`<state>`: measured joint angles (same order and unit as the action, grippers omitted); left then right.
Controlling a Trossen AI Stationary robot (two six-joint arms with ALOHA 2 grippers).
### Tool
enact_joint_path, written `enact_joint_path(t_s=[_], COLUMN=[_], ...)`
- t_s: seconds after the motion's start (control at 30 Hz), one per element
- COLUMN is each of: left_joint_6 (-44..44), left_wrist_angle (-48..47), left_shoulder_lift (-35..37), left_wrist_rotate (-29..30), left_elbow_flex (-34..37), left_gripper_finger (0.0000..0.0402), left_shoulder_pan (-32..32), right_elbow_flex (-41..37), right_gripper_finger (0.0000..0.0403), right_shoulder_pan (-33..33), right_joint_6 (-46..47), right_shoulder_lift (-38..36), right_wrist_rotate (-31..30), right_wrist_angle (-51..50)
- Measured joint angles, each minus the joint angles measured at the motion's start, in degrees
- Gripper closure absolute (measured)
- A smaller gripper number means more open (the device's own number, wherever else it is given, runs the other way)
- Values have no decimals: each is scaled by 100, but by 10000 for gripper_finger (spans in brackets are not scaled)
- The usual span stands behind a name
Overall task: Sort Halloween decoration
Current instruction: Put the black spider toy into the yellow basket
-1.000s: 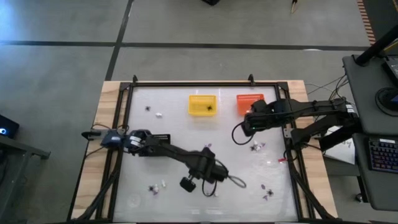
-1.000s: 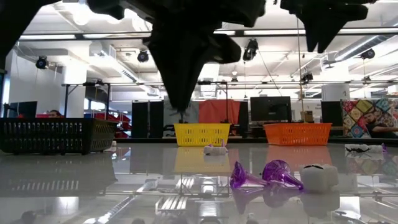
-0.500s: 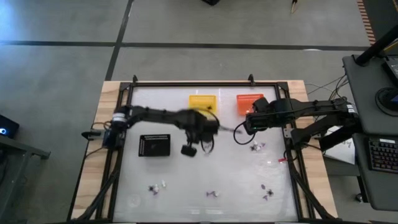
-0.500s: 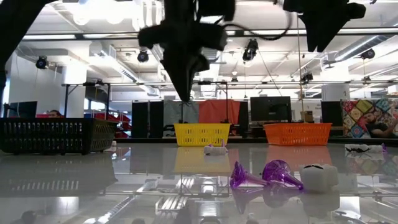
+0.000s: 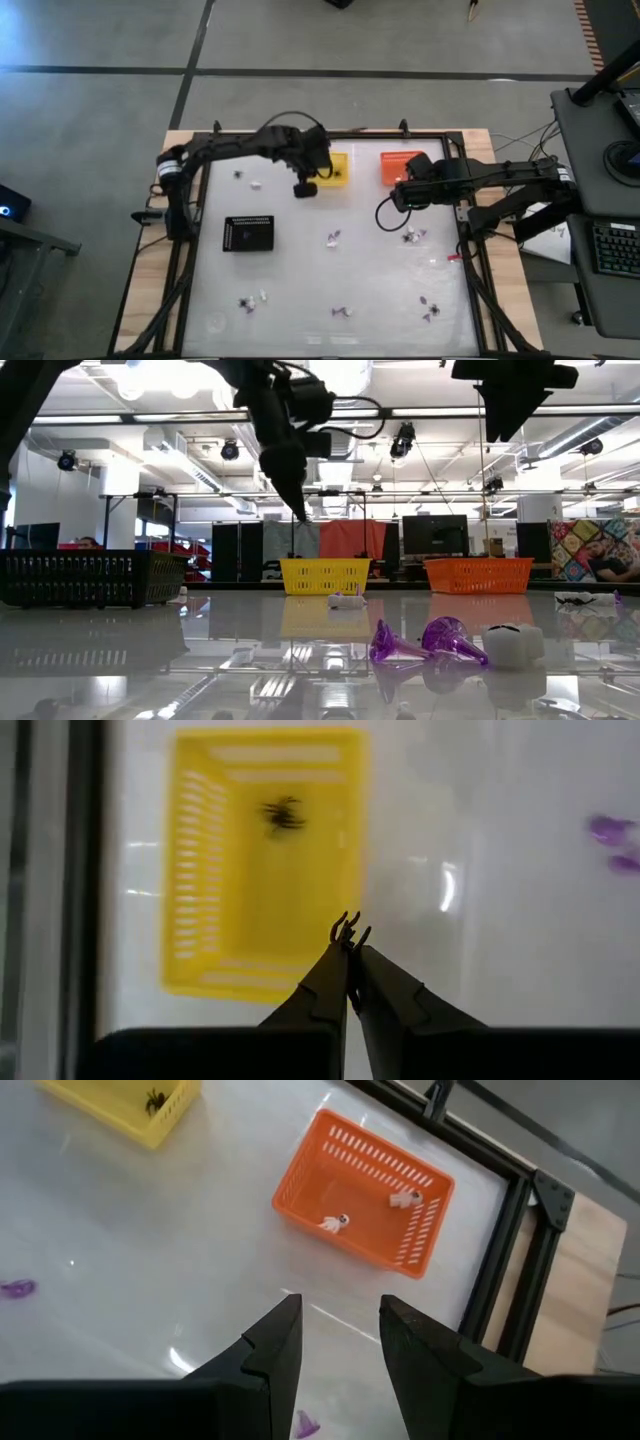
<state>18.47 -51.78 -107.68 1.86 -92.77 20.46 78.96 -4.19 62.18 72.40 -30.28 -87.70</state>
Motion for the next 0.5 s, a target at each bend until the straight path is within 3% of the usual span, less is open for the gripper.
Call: enact_joint_path(t_s=[0.23,0.5], left_joint_6=[141,233], left_wrist_angle=[409,564], left_shoulder_lift=[-102,-224], left_wrist_rotate=[-853,-891], left_elbow_flex=[-5,-5], left_gripper_finger=[401,401], left_shoulder_pan=[523,604], right_elbow_flex=[0,0], right_gripper_finger=[275,275], right_shoulder_pan=[133,470], right_joint_6=[-388,-923], right_shoulder_lift=[3,4], right_wrist_rotate=[-56,-151], right_wrist_angle=[15,13])
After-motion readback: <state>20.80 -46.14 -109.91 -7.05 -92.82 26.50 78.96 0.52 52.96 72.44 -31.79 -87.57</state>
